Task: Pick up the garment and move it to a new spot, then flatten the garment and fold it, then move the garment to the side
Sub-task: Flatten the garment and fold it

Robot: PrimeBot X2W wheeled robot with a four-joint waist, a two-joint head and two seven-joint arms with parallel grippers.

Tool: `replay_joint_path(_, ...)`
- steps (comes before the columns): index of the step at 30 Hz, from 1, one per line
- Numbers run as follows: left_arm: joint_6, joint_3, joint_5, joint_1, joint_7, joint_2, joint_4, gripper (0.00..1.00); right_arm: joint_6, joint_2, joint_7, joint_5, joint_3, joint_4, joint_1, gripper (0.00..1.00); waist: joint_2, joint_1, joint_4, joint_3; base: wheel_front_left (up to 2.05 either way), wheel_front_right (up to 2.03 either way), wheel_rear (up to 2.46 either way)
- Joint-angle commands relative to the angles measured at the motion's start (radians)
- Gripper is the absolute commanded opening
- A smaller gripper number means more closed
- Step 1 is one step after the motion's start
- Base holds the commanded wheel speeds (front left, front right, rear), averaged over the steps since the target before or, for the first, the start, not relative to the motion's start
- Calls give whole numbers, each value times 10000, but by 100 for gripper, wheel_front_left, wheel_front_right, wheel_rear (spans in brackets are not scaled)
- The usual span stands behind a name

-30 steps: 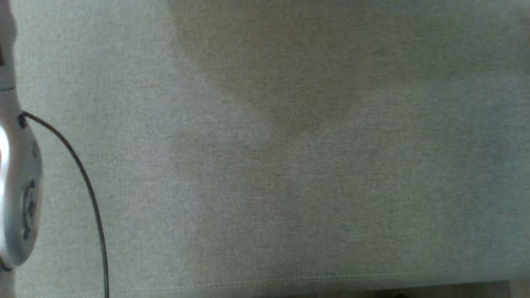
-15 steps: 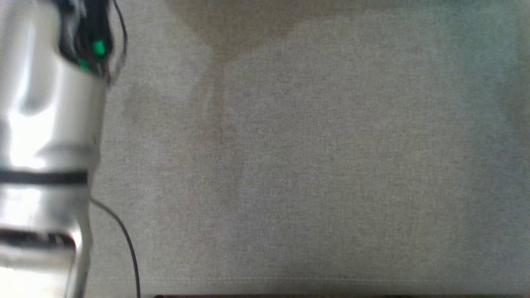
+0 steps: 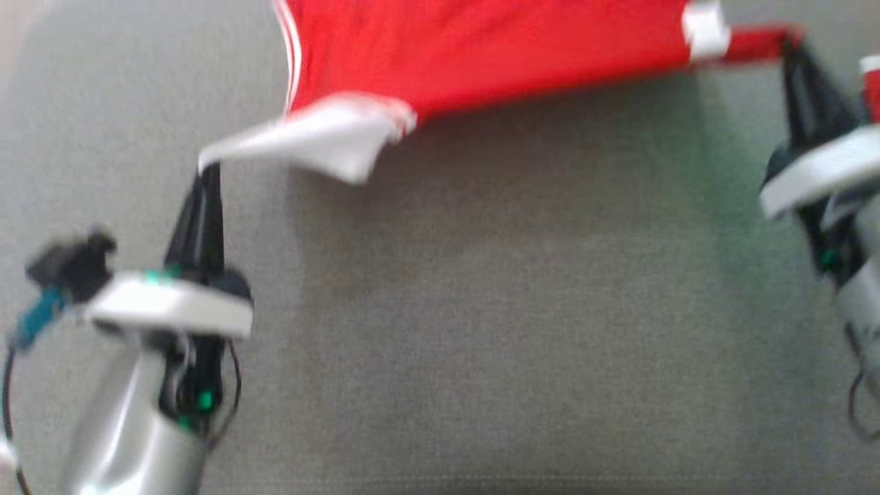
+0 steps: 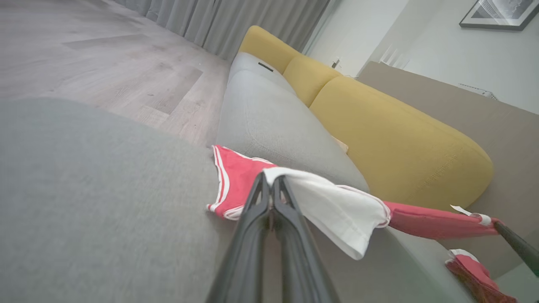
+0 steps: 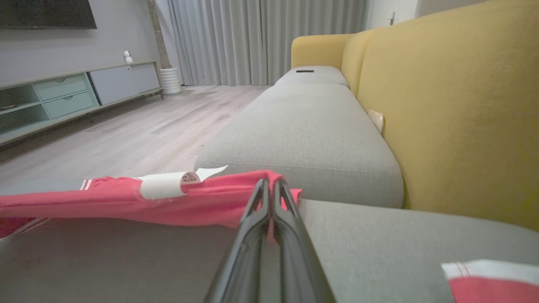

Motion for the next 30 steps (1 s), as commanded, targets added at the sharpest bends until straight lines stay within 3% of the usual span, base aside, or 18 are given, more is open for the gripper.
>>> replay_joint_path(1, 14, 611, -95, 152, -50, 213, -557, 0, 65, 22, -62, -17, -138, -419, 460, 0, -1, 1, -107, -701, 0, 0, 0)
replay_joint_path(8, 508, 879, 73, 2955, -51, 24, -2036, 0, 65, 273, -62, -428, -1100, -1660, 3143, 0, -1, 1, -135, -1304, 0, 0, 0)
replay_joint_path(16, 1219, 959, -25, 4520, 112, -140, -3598, 0, 65, 457, -62, -1029, -1923, -3041, 5178, 0, -1, 1, -98, -1220, 0, 0, 0)
replay_joint_path(22, 1554, 934, -90, 4338, 361, -279, -4012, 0, 65, 625, 112, -1280, -2301, -3655, 5692, 0, -1, 1, -74, -961, 0, 0, 0)
replay_joint_path(30, 1493, 755, -290, 2320, 662, -600, -3077, 0, 65, 807, 665, -1471, -2289, -3308, 4820, 0, -1, 1, 28, -195, 0, 0, 0)
